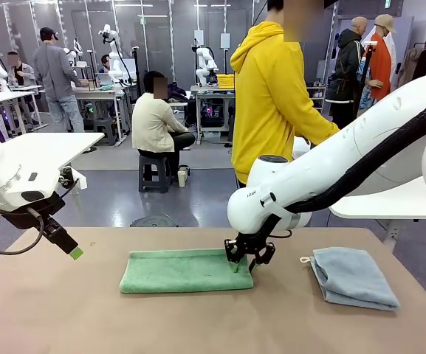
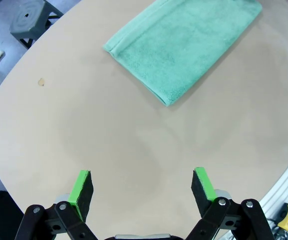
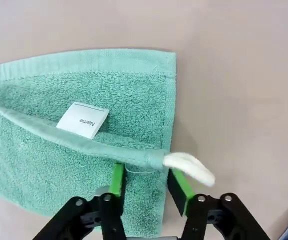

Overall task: Fold the towels and place them in the basket.
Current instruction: When a person lays out a Towel with hook on the table, fold it in half twice.

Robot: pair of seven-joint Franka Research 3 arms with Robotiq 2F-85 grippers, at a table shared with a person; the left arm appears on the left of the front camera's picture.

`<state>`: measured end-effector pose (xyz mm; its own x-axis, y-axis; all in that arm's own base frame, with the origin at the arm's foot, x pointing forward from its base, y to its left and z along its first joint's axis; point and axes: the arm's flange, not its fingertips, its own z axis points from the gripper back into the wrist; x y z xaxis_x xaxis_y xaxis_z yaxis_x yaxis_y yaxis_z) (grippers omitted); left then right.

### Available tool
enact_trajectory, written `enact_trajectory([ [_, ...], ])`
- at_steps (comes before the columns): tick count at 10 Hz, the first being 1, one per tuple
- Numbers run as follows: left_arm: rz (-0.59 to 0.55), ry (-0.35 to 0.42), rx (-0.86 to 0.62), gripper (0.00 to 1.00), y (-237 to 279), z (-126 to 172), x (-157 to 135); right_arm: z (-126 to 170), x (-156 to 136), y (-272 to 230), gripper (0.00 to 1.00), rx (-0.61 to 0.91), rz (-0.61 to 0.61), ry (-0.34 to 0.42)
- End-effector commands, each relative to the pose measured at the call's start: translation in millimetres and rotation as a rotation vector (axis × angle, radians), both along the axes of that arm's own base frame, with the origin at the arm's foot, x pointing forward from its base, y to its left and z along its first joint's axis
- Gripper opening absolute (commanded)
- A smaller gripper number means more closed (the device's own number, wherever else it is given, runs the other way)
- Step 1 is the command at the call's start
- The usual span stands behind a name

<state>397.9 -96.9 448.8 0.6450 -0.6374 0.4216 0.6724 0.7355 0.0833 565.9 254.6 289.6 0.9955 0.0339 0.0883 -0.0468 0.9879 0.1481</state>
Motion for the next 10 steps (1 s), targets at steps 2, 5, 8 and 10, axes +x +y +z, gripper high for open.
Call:
enact_trajectory([
  [2,0.007,0.013,0.008,1.0,-2,1,-2,-8,2,6,0.0,0.002,-0.033,0.021],
  [5,0.007,0.013,0.008,1.0,-2,1,-2,0,3,11,0.0,-0.01,-0.02,0.011],
  [8,0.007,0.013,0.008,1.0,-2,1,-2,15,1,8,0.0,-0.015,-0.015,-0.001],
  [10,0.007,0.013,0.008,1.0,-2,1,-2,25,1,-8,0.0,-0.014,0.017,0.022],
])
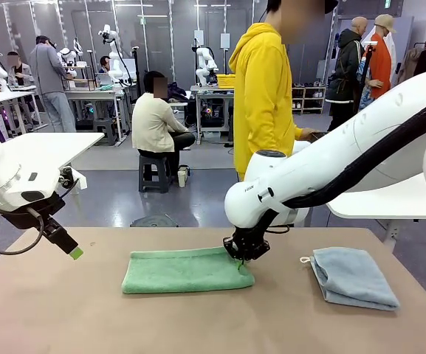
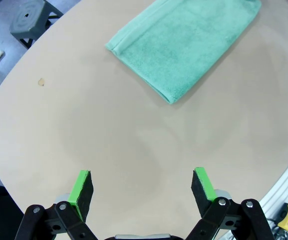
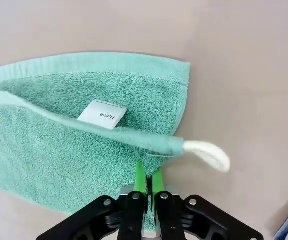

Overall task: Fold the towels and place them in the basket.
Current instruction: When a person lays out a Towel with hook on the table, fold it in half twice.

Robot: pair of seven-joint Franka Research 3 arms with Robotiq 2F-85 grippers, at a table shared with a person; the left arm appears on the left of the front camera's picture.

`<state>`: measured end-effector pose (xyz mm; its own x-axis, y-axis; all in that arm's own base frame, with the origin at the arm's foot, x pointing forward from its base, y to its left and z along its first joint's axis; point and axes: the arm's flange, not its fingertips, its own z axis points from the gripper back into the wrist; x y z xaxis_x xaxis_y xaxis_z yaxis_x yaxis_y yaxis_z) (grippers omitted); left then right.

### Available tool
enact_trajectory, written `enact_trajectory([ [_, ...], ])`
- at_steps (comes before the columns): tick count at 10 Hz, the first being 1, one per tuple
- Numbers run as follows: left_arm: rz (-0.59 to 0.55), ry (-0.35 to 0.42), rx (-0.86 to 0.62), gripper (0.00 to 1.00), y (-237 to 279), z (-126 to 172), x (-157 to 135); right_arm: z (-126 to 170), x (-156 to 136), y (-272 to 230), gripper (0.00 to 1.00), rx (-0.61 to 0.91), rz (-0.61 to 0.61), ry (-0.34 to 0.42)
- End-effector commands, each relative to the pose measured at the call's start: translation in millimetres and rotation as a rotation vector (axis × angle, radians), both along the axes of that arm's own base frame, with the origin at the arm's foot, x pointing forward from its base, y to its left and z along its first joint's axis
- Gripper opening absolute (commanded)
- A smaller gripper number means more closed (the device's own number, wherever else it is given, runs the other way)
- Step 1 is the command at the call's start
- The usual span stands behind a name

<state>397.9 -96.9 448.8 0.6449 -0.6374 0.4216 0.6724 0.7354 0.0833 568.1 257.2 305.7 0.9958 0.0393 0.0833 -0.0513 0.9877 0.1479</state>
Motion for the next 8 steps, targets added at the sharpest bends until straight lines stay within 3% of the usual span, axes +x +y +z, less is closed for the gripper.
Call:
enact_trajectory([
  [1,0.007,0.013,0.008,1.0,-2,1,-2,20,-2,-27,0.0,-0.015,-0.005,0.012],
  [5,0.007,0.013,0.008,1.0,-2,1,-2,77,-12,-80,0.0,-0.012,0.051,-0.007],
  [8,0.007,0.013,0.008,1.0,-2,1,-2,117,-16,-61,0.0,0.048,0.15,-0.057],
])
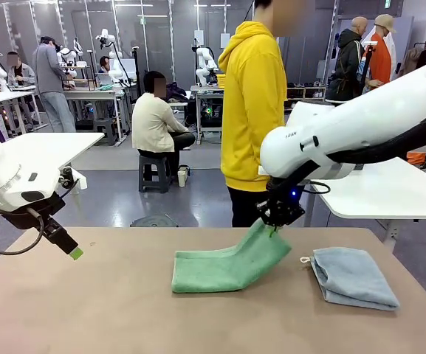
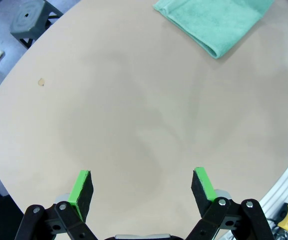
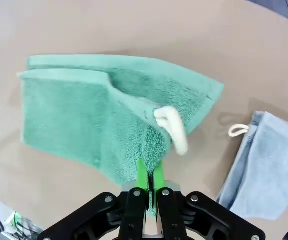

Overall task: Fold the towels and place them in the basket.
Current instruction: When a person lays out a Towel with hook on the table, fold it in half twice.

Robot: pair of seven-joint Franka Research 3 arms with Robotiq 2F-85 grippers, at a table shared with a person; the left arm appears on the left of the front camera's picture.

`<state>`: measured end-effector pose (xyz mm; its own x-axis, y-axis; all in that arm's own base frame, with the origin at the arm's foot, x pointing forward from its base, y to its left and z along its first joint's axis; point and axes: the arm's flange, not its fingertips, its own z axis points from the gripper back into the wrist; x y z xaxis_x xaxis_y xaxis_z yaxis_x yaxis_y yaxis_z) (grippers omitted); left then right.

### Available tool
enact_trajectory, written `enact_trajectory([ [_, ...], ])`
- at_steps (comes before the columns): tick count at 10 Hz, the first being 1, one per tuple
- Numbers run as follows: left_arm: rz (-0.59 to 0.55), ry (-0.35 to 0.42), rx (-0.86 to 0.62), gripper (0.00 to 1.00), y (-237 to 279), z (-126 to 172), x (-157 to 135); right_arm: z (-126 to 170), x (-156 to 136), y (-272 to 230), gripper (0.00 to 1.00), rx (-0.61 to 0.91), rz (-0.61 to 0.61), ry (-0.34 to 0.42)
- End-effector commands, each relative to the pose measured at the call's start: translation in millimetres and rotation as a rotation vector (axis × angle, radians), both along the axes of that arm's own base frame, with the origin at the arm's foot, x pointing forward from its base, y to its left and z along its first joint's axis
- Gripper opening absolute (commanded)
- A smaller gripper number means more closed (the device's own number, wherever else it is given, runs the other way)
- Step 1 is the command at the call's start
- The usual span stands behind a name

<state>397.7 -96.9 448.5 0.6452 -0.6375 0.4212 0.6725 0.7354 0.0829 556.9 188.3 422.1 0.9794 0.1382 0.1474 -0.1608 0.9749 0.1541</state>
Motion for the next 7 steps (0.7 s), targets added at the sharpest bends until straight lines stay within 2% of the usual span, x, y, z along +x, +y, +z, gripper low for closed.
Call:
enact_trajectory([
  [1,0.007,0.013,0.008,1.0,-2,1,-2,6,-2,25,0.0,0.032,0.077,-0.004],
  [5,0.007,0.013,0.008,1.0,-2,1,-2,12,6,104,0.0,0.036,0.118,0.019],
  [7,0.007,0.013,0.008,1.0,-2,1,-2,4,7,140,0.0,0.025,0.123,0.04],
])
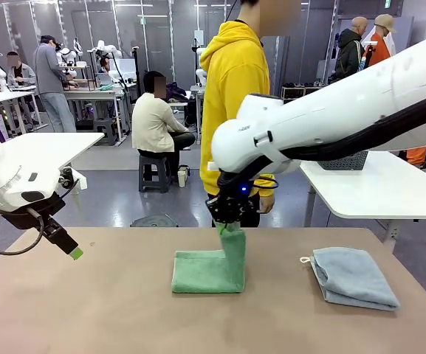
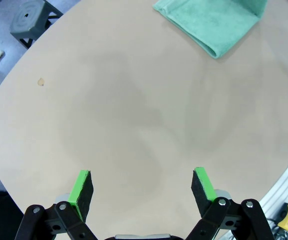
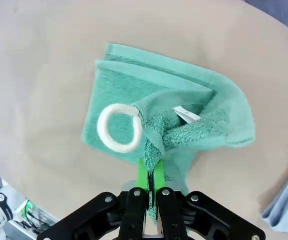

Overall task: Fold the towels and place them in the basket.
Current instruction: When a person lays out a Towel with hook on the table, fold it in half twice.

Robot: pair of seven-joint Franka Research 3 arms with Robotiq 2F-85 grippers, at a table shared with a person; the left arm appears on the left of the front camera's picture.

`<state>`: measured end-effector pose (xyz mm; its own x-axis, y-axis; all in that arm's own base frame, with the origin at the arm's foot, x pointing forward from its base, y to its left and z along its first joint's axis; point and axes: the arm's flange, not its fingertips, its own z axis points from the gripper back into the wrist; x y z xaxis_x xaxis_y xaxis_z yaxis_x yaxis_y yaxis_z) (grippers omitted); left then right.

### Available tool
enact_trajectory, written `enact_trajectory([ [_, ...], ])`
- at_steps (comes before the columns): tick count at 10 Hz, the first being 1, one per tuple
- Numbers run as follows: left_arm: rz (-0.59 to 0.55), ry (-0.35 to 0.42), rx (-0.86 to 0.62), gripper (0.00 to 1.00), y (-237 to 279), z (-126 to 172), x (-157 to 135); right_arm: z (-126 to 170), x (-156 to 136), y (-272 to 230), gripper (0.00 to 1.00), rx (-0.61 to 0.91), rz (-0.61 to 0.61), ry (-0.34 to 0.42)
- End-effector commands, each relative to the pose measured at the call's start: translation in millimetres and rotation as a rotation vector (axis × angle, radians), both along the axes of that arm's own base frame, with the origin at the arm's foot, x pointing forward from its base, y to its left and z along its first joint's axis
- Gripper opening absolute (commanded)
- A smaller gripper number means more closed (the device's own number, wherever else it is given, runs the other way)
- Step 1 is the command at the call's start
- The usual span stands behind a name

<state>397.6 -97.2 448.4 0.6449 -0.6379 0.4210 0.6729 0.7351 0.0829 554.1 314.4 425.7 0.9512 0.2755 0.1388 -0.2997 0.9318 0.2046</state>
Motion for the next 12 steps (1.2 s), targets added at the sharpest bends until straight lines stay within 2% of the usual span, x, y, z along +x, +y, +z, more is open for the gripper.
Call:
enact_trajectory([
  [1,0.007,0.012,0.008,1.0,-2,2,-2,-7,11,28,0.0,-0.026,-0.026,0.036],
  [6,0.007,0.012,0.008,1.0,-2,2,-2,-50,16,78,0.0,-0.09,-0.064,0.089],
  [7,0.007,0.012,0.008,1.0,-2,2,-2,-54,15,84,0.29,-0.097,-0.055,0.103],
  [8,0.007,0.012,0.008,1.0,-2,2,-2,-55,13,86,0.38,-0.099,-0.051,0.107],
  [9,0.007,0.012,0.008,1.0,-2,2,-2,-54,11,87,0.61,-0.095,-0.053,0.111],
  [10,0.007,0.012,0.008,1.0,-2,2,-2,-54,10,87,0.71,-0.098,-0.06,0.115],
  [11,0.007,0.012,0.008,1.0,-2,2,-2,-54,8,87,0.94,-0.093,-0.072,0.112],
  [12,0.007,0.012,0.008,1.0,-2,2,-2,-52,6,87,1.0,-0.09,-0.075,0.113],
])
